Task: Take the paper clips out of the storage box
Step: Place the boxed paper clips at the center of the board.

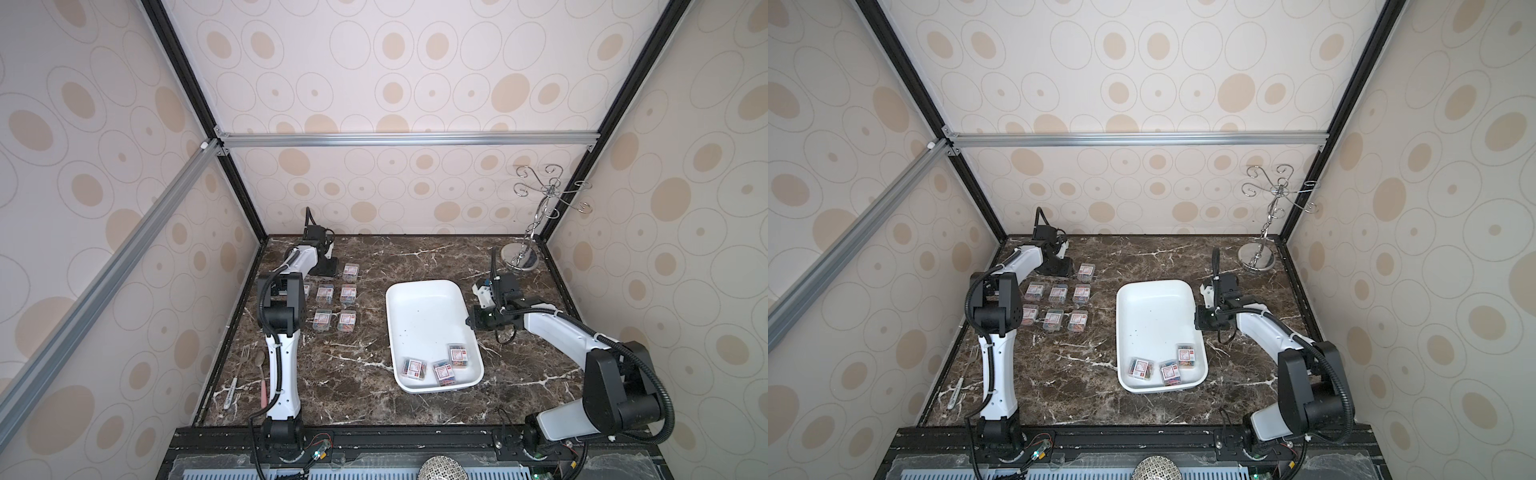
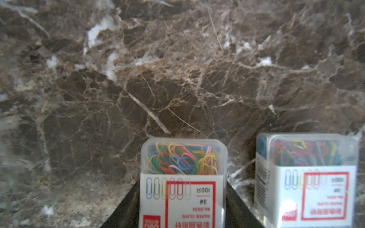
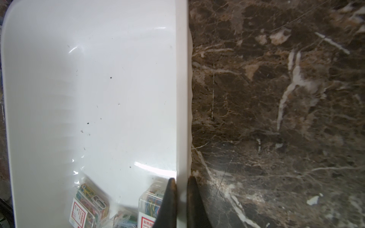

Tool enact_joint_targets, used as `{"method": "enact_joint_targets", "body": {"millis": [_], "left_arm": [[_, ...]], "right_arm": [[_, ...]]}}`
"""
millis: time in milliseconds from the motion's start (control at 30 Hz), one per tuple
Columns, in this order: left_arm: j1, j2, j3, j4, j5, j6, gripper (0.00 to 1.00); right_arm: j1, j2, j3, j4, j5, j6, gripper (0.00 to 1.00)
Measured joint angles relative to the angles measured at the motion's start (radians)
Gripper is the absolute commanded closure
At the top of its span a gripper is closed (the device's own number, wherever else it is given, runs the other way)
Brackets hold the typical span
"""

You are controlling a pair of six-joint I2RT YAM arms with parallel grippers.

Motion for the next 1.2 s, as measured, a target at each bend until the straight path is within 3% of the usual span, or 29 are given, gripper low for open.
{"method": "enact_joint_targets", "body": {"millis": [333, 700, 1200], "left_arm": [[0.0, 0.002, 0.0, 0.005, -0.01, -0.013, 0.25], [0.0, -0.008, 0.0, 0.006, -0.022, -0.02, 0.25], [0.0, -0.134, 0.0, 0.008, -0.016, -0.034, 0.24]], "right_arm": [[0.0, -0.037, -0.021, -0.028, 0.014, -0.003, 0.92], [0.0, -0.051, -0.032, -0.038, 0.017, -0.01, 0.92], [0.0, -0.052, -0.034, -0.037, 0.016, -0.01, 0.92]]}}
